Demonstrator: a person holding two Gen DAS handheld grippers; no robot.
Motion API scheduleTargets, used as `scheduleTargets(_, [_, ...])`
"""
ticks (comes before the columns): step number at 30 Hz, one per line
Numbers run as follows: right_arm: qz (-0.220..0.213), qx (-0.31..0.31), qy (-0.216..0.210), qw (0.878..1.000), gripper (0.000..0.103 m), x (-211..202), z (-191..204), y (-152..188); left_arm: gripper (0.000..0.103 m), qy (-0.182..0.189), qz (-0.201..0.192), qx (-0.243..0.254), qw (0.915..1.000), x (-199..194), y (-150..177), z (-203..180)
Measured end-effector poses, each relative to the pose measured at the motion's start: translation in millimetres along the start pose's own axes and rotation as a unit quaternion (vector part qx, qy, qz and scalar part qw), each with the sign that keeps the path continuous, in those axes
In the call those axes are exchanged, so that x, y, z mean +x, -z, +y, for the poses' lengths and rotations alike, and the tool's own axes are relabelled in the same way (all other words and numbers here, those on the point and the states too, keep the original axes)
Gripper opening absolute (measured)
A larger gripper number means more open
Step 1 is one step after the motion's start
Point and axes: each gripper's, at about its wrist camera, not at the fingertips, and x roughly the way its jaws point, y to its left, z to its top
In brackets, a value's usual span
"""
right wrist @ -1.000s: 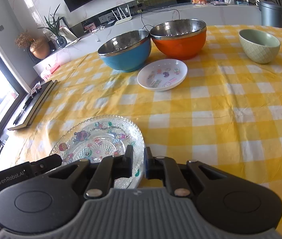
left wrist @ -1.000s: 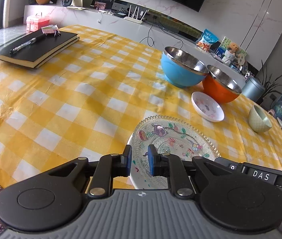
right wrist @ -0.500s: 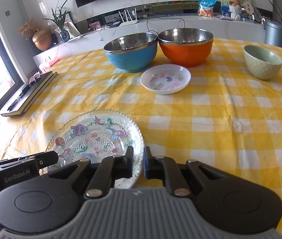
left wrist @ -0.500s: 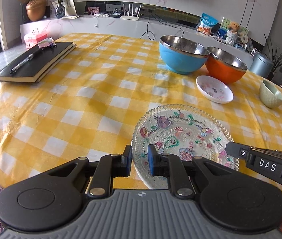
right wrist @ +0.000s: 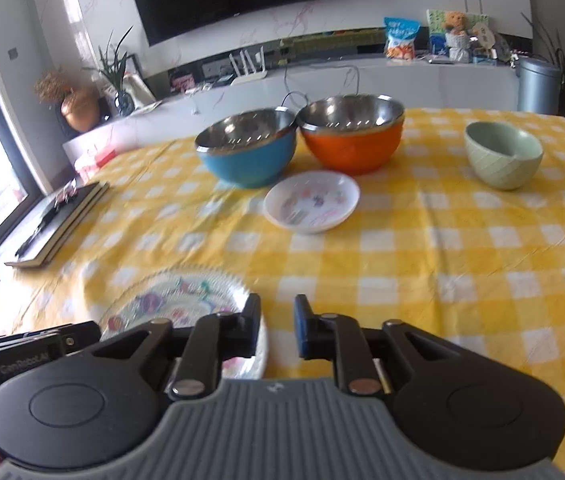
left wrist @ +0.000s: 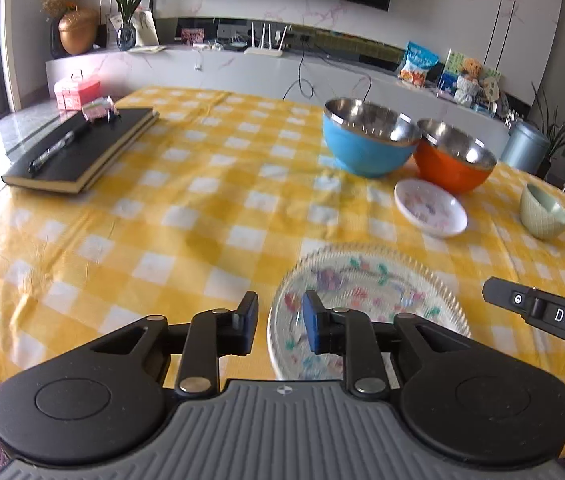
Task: Organize plates and bowls
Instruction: 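Grasp the rim of the small white sticker plate with the left gripper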
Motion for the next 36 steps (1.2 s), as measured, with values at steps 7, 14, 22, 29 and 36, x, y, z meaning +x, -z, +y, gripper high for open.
scheduleTargets(7, [-0.010, 0.025, 0.028, 0.999, 0.024, 15, -24, -22, 0.040, 0.042, -0.021, 0.024, 0.9986, 13, -35, -30])
scheduleTargets(14, [-0.002, 0.033, 0.047, 0.998, 0.025, 47, -39, -47, 0.041, 0.059, -0.004, 0.051, 0.9969, 53, -65, -67])
scheduleTargets(22, [0.014, 0.041, 0.051, 0.998, 0.031, 88, -50, -67, 0.041, 0.066, 0.033, 0.044, 0.9963, 107, -80, -83])
scheduleTargets(29, [0.027, 0.052, 0.054, 0.997, 0.031, 120, -57, -72, 0.041, 0.066, 0.052, 0.037, 0.9958, 141, -83, -90])
scheduleTargets(36, [0.024, 0.048, 0.053, 0.997, 0.030, 132, -60, -76, 0.038, 0.071, 0.060, 0.037, 0.9949, 157, -78, -92])
